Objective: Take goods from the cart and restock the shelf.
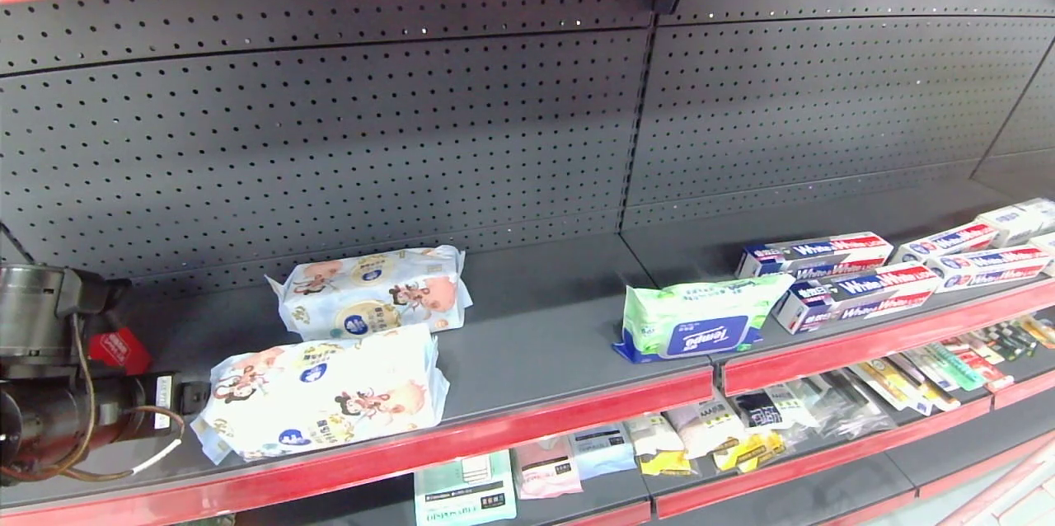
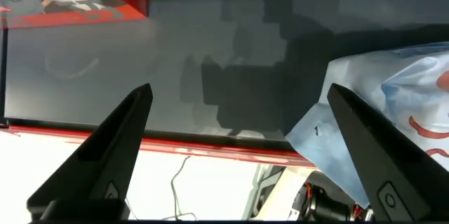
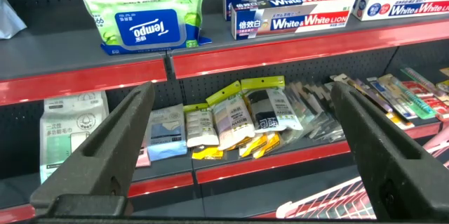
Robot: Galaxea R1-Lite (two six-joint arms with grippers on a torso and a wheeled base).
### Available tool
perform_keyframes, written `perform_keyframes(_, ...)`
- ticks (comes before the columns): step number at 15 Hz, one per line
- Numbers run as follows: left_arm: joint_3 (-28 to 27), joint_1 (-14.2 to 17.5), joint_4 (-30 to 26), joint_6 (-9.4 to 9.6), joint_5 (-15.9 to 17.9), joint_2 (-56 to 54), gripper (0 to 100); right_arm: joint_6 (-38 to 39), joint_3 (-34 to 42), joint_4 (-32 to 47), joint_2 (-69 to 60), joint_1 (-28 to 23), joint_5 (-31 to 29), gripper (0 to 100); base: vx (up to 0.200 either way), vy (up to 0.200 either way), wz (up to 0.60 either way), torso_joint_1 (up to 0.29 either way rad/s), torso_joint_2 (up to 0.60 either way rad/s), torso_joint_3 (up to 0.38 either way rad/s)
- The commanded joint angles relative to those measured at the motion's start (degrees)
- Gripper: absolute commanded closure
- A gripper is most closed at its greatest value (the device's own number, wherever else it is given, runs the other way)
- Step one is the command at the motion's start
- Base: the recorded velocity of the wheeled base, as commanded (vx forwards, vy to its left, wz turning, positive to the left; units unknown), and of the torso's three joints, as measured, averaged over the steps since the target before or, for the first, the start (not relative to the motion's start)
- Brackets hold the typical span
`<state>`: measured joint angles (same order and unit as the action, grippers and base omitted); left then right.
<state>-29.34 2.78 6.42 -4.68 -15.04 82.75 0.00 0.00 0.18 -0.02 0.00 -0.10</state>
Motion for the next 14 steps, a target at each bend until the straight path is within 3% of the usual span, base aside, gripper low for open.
perform_keyframes(1, -0.01, -0.58, 0.08, -0.06, -0.07, -0.13, 0, 0.0, 0.0, -0.01, 0.02, 0.0, 0.01, 0, 0.0, 0.0, 0.0, 0.0, 0.0, 0.0)
perform_keyframes(14, -0.01, -3.22, 2.54, -0.06, -0.25, 0.66, 0, 0.0, 0.0, -0.01, 0.02, 0.0, 0.01, 0, 0.0, 0.0, 0.0, 0.0, 0.0, 0.0)
